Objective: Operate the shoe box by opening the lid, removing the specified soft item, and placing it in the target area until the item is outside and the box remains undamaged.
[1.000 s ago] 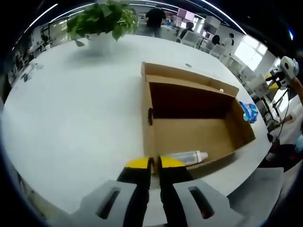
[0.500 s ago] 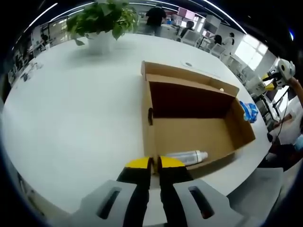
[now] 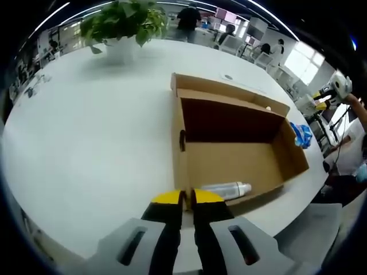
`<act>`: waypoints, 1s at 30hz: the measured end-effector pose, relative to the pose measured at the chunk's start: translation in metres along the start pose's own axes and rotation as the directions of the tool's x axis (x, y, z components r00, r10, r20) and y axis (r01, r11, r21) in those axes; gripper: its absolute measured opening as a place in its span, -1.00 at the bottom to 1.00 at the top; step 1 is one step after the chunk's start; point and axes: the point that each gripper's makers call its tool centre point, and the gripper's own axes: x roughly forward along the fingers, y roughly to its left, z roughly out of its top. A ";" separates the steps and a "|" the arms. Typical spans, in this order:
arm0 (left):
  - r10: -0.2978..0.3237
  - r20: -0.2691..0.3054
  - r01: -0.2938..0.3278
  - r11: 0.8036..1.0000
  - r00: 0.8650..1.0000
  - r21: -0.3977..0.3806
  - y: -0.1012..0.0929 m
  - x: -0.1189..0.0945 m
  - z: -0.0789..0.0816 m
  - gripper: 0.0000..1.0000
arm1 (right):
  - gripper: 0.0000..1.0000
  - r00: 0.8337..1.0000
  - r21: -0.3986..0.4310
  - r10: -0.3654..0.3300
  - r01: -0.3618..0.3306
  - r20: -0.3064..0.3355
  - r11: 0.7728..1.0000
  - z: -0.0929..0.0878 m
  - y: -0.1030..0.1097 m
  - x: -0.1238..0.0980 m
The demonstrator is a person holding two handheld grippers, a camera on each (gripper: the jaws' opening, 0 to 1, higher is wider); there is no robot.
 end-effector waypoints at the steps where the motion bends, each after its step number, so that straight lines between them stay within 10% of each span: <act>1: -0.001 -0.001 0.001 1.000 1.000 -0.002 0.000 0.000 0.000 -0.94 | -0.71 1.000 -0.001 -0.001 0.001 -0.005 1.000 -0.002 -0.001 0.001; 30: 0.010 -0.027 -0.011 1.000 1.000 -0.016 0.001 0.001 0.000 -0.94 | -0.70 0.989 0.002 0.053 -0.053 -0.139 0.999 -0.090 -0.022 0.020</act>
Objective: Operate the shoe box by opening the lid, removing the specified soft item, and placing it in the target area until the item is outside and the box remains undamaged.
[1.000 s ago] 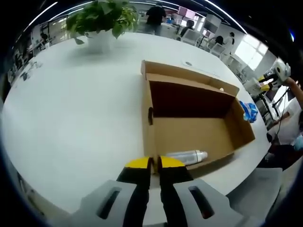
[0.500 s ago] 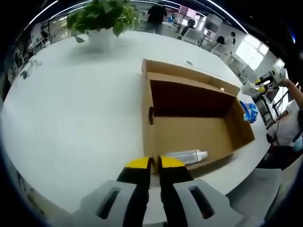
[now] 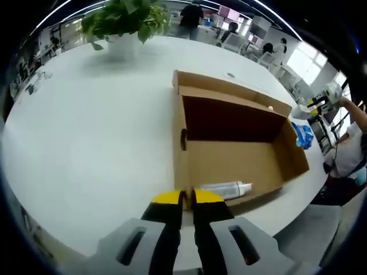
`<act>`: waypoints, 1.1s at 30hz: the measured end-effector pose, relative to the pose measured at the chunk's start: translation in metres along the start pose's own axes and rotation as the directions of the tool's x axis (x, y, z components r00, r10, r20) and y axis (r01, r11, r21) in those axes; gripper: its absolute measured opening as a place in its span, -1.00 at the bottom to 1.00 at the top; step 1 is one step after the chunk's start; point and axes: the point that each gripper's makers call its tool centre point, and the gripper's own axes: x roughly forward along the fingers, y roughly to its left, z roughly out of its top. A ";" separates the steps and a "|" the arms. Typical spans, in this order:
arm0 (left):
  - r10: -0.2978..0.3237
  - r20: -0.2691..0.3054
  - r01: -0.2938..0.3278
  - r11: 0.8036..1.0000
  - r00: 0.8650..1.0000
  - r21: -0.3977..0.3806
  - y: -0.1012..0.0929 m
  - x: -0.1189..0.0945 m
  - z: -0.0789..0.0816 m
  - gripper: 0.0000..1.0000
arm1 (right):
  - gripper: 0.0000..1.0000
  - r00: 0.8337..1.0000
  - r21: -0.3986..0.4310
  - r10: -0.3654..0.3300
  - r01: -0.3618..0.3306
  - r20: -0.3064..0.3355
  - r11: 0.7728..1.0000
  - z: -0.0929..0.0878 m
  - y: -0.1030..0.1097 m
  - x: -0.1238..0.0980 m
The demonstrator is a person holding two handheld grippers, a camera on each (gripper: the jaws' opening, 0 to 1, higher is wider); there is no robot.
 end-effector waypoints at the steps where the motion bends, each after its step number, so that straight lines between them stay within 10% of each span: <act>1: 0.001 -0.001 -0.001 1.000 1.000 0.000 0.000 0.000 0.000 -0.94 | -0.70 1.000 0.000 0.002 -0.002 -0.004 1.000 -0.003 0.000 0.001; 33: 0.006 -0.053 -0.006 1.000 0.999 0.009 -0.001 0.002 -0.001 -0.93 | -0.70 0.987 -0.037 0.048 -0.054 -0.153 0.998 -0.079 -0.001 0.030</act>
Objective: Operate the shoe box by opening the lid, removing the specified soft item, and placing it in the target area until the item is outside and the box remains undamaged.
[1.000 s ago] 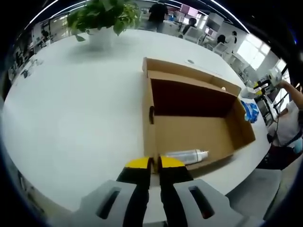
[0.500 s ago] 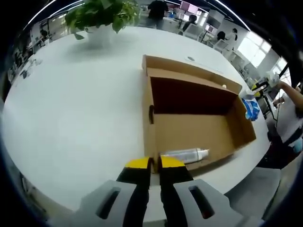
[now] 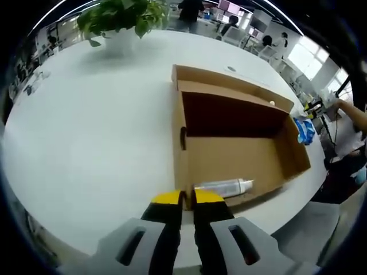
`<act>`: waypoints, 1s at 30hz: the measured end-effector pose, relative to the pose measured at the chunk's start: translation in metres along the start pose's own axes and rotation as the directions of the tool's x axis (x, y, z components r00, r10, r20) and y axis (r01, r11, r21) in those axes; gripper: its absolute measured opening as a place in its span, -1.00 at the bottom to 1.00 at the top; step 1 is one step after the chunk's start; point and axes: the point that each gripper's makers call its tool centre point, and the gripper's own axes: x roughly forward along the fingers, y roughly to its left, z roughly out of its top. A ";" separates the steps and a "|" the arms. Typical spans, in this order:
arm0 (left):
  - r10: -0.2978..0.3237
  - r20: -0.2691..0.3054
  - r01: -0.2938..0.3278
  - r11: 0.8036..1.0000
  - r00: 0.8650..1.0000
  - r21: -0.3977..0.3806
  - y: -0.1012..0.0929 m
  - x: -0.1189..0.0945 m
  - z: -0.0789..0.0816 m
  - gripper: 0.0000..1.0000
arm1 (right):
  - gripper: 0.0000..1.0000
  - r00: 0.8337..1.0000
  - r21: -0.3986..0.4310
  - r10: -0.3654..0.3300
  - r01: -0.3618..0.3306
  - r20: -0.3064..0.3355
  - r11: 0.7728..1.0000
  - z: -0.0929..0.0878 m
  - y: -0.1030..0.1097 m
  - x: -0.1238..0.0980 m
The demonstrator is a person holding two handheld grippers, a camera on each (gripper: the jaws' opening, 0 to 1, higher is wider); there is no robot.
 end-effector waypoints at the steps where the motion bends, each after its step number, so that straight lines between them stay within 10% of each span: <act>1: -0.001 0.000 0.001 1.000 1.000 -0.001 0.000 0.000 0.000 -0.93 | -0.69 1.000 -0.005 0.002 -0.002 -0.005 1.000 -0.001 0.000 0.001; 30: -0.008 -0.006 0.008 1.000 1.000 0.004 0.001 0.002 0.001 -0.91 | -0.66 0.998 0.006 -0.046 0.047 -0.043 0.999 -0.009 -0.019 0.006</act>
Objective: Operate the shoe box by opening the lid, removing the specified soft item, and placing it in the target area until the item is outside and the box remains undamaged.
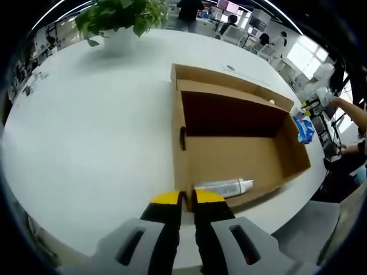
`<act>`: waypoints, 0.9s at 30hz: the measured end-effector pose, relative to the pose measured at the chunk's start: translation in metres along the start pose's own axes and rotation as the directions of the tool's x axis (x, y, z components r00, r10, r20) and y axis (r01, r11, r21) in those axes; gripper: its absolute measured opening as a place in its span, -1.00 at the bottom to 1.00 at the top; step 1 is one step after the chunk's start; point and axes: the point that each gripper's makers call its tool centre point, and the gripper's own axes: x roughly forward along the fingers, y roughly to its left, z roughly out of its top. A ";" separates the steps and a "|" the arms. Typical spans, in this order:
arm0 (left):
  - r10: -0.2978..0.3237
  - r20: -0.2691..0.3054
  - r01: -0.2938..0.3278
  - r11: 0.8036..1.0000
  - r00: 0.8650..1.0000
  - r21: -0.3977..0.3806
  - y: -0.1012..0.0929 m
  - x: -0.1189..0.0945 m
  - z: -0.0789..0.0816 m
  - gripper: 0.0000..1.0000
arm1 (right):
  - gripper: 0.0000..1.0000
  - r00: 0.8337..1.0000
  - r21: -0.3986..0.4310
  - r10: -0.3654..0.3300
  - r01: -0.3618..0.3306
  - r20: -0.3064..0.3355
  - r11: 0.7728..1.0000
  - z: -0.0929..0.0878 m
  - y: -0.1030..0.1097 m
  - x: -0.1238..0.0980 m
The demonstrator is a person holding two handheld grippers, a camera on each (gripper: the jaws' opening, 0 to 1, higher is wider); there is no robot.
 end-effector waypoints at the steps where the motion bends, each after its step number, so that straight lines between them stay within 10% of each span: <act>1: -0.002 0.001 0.002 1.000 1.000 -0.003 0.000 0.000 0.000 -0.91 | -0.66 1.000 0.001 -0.001 0.001 -0.001 1.000 0.000 0.000 0.000; 27: 0.016 0.004 -0.016 0.993 1.000 0.114 -0.004 -0.001 0.003 -0.85 | -0.42 0.998 0.062 -0.067 0.066 0.016 0.996 0.004 0.000 -0.012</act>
